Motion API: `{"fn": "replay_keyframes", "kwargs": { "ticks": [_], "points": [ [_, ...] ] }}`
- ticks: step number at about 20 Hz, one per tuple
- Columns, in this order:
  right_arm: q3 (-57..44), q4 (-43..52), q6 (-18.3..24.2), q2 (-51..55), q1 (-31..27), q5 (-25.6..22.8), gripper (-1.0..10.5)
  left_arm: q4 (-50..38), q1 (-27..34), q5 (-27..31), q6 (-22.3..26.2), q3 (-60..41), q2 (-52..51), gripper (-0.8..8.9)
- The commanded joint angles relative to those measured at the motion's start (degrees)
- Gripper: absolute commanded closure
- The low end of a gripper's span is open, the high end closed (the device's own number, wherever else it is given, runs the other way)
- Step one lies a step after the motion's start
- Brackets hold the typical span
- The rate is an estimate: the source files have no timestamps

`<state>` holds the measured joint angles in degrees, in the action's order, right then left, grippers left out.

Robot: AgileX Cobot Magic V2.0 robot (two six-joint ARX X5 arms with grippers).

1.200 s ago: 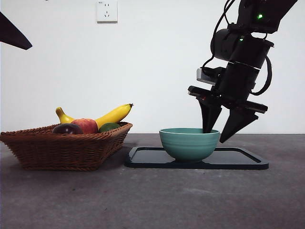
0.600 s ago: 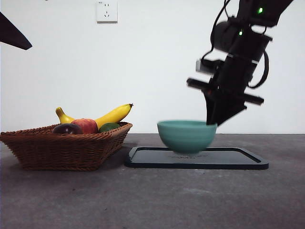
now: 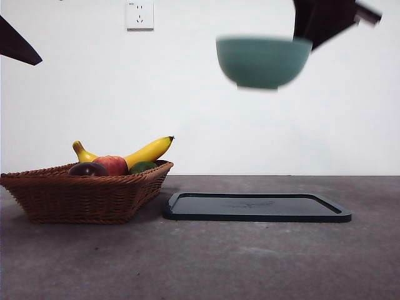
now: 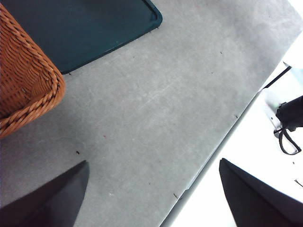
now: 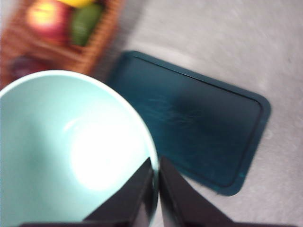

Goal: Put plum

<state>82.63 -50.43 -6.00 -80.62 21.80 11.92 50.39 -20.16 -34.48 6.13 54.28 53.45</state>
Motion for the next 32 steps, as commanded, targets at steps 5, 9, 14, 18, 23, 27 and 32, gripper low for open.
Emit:
{"fn": "replay_keyframes", "kwargs": {
  "ticks": [5,9,14,18,23,27,32],
  "points": [
    [-12.48,2.89,0.11,8.11,6.69,-0.22,9.4,-0.39,-0.22,-0.28,0.70,1.27,0.31,3.78],
    [-22.60,10.49,-1.53,8.33,9.81,-0.24,9.4,-0.24,-0.22,-0.28,0.70,1.27,0.31,3.78],
    [-32.85,19.80,-3.72,7.39,11.74,-0.52,9.4,-0.26,-0.22,-0.28,0.70,1.27,0.31,3.78],
    [-36.83,23.52,-3.85,4.79,11.76,-1.95,9.4,-0.26,-0.22,-0.28,0.70,1.27,0.31,3.78],
    [-37.68,26.01,-3.80,1.14,11.82,-1.90,9.4,-0.24,-0.22,-0.28,0.68,1.27,0.31,3.78],
    [-37.68,25.99,-3.80,-0.44,11.82,-1.90,9.4,-0.24,-0.22,-0.28,0.68,1.27,0.31,3.78],
    [-37.66,25.97,-4.48,-0.46,11.82,-1.88,8.9,-0.24,-0.22,-0.28,0.70,1.27,0.31,3.78]
  ]
}}
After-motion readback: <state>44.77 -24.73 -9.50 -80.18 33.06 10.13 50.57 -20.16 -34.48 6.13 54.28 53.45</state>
